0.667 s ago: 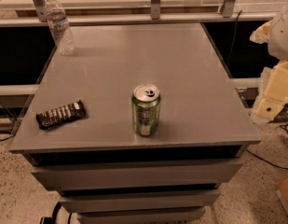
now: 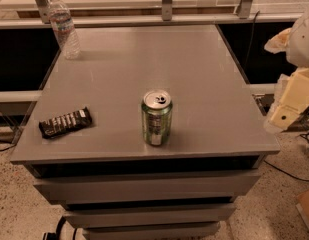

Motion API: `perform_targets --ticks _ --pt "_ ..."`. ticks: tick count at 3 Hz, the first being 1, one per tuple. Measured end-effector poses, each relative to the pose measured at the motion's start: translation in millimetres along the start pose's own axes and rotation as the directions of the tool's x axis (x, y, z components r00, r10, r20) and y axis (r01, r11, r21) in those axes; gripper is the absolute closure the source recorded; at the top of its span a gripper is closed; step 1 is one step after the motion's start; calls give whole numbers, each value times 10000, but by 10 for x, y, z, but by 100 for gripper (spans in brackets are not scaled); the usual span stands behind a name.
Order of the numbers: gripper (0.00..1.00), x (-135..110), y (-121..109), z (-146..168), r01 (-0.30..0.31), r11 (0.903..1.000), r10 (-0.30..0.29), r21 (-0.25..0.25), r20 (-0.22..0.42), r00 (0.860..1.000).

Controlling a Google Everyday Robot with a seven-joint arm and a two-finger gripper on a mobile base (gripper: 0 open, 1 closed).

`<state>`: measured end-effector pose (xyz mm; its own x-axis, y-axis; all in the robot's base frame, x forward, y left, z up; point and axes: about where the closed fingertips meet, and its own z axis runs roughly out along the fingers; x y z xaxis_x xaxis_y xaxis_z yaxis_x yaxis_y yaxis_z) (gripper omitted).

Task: Move green can near water bottle

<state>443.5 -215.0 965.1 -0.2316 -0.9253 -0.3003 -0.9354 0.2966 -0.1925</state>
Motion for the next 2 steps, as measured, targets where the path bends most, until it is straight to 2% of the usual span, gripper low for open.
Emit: perform_targets --ticks 1,2 --pt "0 -10 -3 328 -500 9931 670 -1060 1634 9843" --pt "0 -181 117 565 -515 9837 1088 -1726 3412 9337"
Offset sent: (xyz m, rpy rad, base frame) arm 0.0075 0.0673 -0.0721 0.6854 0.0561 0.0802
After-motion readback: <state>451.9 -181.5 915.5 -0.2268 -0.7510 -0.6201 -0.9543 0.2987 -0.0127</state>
